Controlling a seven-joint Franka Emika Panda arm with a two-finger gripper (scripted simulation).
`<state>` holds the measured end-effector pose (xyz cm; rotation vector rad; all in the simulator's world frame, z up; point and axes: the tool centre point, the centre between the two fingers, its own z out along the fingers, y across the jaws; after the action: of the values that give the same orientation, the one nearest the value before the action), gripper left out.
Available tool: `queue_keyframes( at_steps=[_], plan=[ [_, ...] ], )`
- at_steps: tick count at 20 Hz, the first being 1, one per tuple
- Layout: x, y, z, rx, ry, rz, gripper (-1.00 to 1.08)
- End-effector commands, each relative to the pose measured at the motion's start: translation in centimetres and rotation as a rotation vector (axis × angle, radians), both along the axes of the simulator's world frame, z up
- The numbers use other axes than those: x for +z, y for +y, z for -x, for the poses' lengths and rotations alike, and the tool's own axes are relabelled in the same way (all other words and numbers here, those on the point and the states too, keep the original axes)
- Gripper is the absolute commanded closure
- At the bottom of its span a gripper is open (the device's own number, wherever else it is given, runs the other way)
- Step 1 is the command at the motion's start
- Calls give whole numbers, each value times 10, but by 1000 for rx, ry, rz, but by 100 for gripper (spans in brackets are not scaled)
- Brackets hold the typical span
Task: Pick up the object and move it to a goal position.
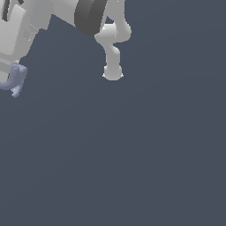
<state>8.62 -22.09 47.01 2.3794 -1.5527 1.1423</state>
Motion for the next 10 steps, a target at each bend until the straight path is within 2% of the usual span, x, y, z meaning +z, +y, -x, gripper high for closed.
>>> queue_keyframes(
  at_steps=[1,10],
  plan=[
    [14,-3,3,-20,-21,10,108],
    [36,-6,9,-49,-53,25,108]
  ],
)
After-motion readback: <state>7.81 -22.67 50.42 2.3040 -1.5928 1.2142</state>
